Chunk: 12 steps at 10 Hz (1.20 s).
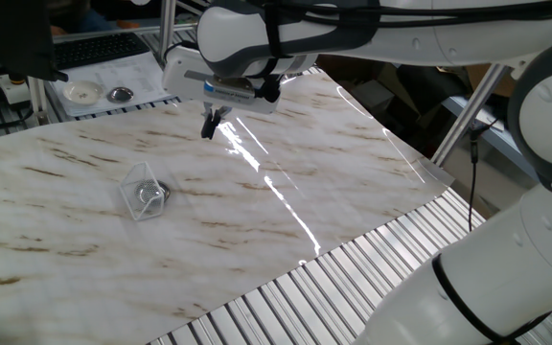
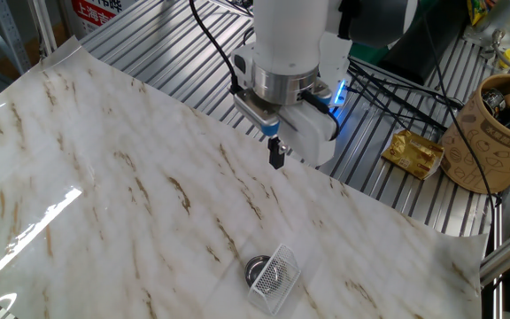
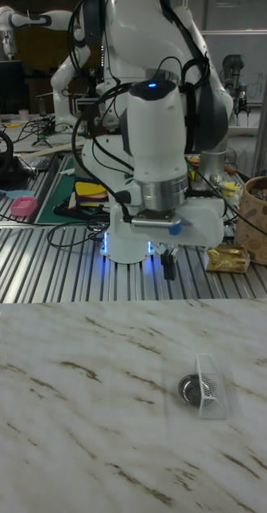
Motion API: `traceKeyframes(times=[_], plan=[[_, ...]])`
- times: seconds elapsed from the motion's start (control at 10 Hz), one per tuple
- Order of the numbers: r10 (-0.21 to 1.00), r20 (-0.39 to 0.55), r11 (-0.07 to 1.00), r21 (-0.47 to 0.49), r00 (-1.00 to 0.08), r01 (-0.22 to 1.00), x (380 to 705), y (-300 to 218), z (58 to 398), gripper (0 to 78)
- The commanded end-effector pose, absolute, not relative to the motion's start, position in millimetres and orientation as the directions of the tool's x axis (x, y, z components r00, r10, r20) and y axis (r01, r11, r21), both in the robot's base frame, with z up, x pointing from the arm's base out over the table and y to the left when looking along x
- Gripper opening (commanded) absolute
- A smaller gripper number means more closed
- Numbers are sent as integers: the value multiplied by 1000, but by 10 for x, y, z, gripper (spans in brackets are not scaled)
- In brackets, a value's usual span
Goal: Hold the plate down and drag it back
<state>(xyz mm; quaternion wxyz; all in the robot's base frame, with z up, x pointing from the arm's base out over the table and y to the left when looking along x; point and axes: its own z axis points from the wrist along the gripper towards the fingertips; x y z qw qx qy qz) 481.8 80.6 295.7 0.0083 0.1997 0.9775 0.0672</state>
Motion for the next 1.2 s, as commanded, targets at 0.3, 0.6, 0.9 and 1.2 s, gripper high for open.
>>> traceKeyframes(times=[0.3, 0.6, 0.9, 1.2], plan=[[369, 1, 919, 147, -929, 365, 4823, 809, 2973, 0], [412, 8, 901, 147, -911, 409, 4823, 809, 2973, 0], [430, 8, 895, 129, -903, 428, 4823, 809, 2973, 0], [386, -10, 917, 115, -922, 383, 4853, 753, 2943, 0]])
